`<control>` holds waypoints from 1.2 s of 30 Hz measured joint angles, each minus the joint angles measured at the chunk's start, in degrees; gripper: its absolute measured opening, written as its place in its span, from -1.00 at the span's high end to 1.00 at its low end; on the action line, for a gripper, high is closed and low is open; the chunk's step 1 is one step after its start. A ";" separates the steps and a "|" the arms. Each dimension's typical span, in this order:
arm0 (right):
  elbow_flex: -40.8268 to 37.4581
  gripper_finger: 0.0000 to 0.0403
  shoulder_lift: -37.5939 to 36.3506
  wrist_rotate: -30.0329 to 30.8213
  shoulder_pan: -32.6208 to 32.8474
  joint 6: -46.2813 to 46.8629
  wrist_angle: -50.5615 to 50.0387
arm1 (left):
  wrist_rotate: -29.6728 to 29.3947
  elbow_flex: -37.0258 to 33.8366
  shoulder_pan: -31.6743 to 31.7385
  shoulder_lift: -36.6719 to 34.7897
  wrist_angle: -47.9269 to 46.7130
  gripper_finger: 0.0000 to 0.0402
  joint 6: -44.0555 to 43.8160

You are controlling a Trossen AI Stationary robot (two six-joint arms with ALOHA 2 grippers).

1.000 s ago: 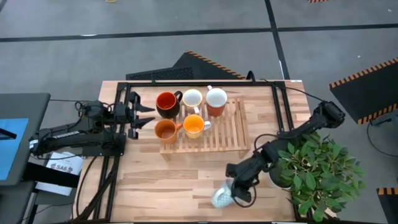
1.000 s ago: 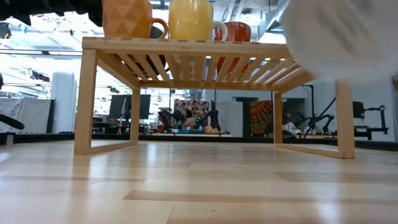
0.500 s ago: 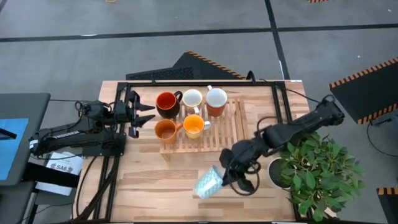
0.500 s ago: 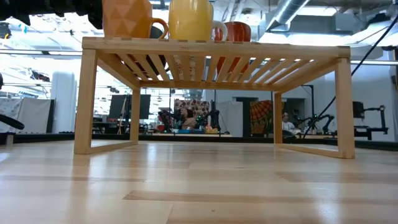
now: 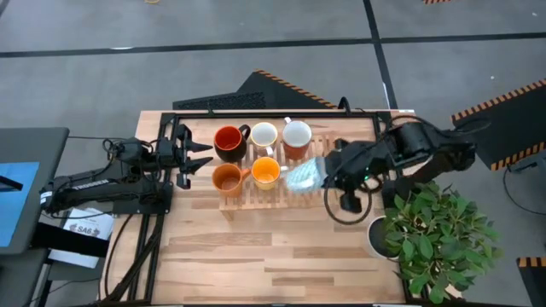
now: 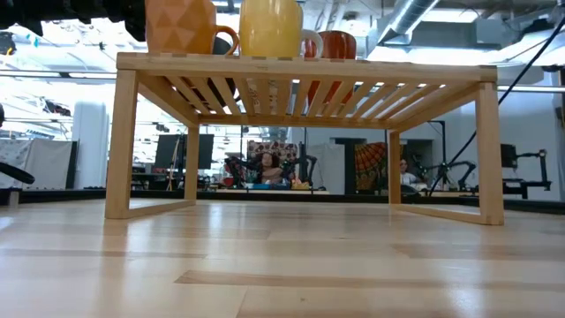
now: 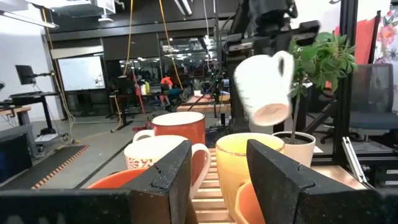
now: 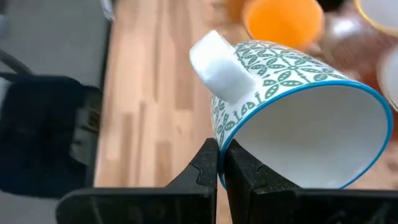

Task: Place coffee mugs
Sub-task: Put the green patterned mug on the shelf

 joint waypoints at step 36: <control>0.69 0.69 12.35 -1.29 -9.13 -6.60 -12.27 | -1.34 0.00 0.02 0.02 -1.43 0.30 -0.15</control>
